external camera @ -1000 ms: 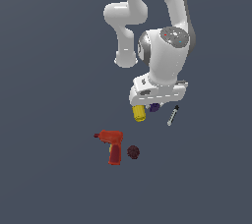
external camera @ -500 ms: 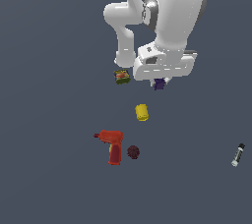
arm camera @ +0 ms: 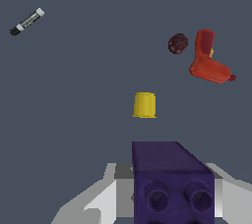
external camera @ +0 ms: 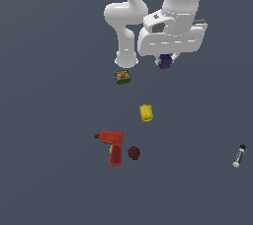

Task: Pick up a designated object from a clutter of objects.

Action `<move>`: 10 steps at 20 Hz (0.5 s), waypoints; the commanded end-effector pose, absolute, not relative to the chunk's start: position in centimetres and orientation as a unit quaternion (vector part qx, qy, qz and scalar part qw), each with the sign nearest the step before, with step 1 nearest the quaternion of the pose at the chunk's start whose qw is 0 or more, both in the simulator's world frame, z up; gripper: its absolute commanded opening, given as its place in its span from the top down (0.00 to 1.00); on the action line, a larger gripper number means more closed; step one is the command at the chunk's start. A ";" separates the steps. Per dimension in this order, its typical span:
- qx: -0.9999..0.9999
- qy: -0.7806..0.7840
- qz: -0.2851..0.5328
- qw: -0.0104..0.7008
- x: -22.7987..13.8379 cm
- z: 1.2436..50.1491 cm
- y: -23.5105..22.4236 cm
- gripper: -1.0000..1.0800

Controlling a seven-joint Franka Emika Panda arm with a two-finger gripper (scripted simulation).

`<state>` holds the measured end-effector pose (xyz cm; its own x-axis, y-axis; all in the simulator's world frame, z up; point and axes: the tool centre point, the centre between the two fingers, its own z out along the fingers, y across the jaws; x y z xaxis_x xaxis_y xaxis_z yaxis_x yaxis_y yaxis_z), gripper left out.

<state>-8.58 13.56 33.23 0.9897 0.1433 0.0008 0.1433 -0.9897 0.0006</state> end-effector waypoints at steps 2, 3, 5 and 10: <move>0.997 0.072 0.000 0.000 -9.5 34.9 13.8 1.00; 0.997 0.072 0.000 0.000 -9.7 35.3 13.8 1.00; 0.997 0.072 0.000 0.000 -9.9 35.8 13.9 1.00; 0.997 0.072 0.000 0.000 -10.1 36.4 14.0 1.00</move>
